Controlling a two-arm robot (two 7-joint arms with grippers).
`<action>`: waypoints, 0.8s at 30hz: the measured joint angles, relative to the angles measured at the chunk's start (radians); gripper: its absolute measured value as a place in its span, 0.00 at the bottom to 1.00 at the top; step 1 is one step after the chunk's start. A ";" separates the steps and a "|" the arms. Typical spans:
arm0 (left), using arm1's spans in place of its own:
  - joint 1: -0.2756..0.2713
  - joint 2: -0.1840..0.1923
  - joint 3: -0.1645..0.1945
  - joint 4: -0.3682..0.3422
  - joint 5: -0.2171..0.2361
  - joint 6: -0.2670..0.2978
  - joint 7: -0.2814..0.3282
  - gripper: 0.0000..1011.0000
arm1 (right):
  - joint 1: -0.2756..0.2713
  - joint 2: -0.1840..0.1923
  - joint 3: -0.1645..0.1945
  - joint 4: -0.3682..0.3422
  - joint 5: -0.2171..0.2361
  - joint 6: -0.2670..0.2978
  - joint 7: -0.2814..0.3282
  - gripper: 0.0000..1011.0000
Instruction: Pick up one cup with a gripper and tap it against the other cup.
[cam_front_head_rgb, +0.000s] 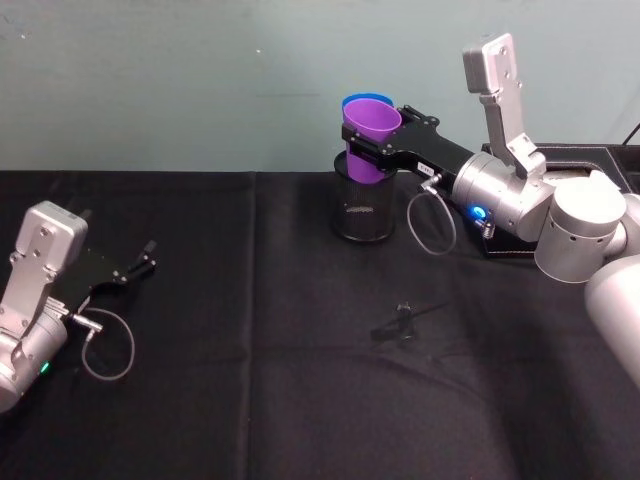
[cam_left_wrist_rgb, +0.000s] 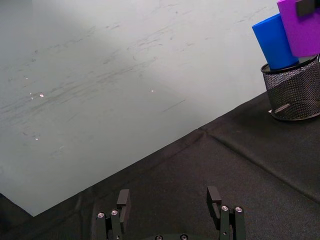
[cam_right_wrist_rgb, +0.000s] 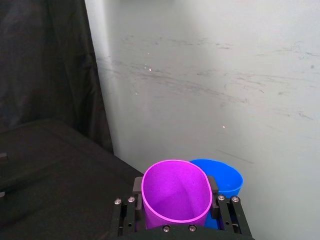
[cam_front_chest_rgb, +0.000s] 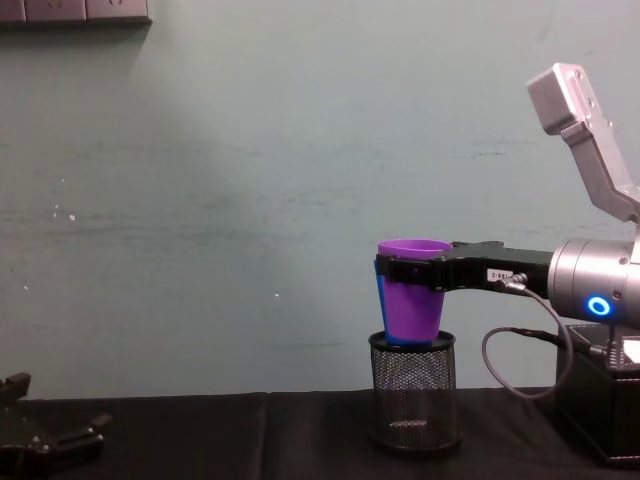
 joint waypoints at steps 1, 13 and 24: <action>0.000 0.000 0.000 0.000 0.000 0.000 0.000 0.99 | 0.000 0.000 0.000 0.000 0.000 0.000 0.000 0.72; 0.000 0.000 0.000 0.000 0.000 0.000 0.000 0.99 | 0.000 0.000 0.000 0.000 0.000 0.000 0.000 0.72; 0.000 0.000 0.000 0.000 0.000 0.000 0.000 0.99 | 0.000 0.000 0.000 0.000 0.000 0.000 0.000 0.72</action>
